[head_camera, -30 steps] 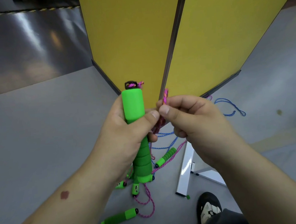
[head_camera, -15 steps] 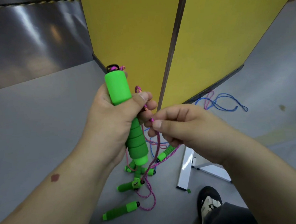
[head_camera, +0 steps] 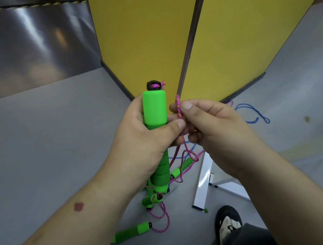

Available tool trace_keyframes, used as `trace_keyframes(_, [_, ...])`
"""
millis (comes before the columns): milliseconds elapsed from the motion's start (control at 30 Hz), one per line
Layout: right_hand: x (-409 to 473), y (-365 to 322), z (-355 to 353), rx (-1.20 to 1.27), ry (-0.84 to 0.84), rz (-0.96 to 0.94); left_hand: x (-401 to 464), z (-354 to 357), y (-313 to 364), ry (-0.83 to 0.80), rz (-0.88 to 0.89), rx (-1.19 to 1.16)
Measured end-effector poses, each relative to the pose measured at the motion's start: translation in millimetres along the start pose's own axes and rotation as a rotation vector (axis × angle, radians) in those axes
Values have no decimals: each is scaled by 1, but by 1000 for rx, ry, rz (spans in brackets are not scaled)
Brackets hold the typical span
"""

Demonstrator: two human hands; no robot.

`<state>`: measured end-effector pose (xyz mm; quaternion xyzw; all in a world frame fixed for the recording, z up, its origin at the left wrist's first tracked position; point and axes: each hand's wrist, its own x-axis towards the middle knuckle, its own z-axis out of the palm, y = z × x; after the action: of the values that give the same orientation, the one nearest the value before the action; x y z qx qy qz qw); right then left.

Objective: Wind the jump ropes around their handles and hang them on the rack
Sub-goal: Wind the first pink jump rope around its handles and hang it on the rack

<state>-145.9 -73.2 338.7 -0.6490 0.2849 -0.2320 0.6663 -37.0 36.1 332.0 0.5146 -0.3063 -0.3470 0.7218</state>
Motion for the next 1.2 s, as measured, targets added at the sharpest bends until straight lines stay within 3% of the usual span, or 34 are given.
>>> trace_keyframes(100, [-2, 1, -3, -61, -151, 131, 4, -5, 5, 77, 19, -28])
trace_keyframes(200, [-8, -2, -4, -162, -265, 137, 8, -12, 9, 149, 43, -6])
trace_keyframes(300, [-7, -1, -3, -122, -178, 47, 8, -14, 9, 177, 24, 5])
trace_keyframes(533, [-2, -4, 0, 33, 42, -32, -3, -2, -4, 23, -36, 118])
trace_keyframes(700, [-1, 3, 0, -3, 3, 52, -1, 3, -4, 33, -24, 41])
trace_keyframes(900, [-7, 3, -5, -223, -263, 144, 11, -15, 8, 178, 6, -100])
trace_keyframes(1033, [-7, 0, -4, -191, -202, 42, 9, -19, 7, 206, -16, -57])
trace_keyframes(1200, [-4, -7, 1, 9, -14, -82, -3, -1, -2, 27, -65, 107])
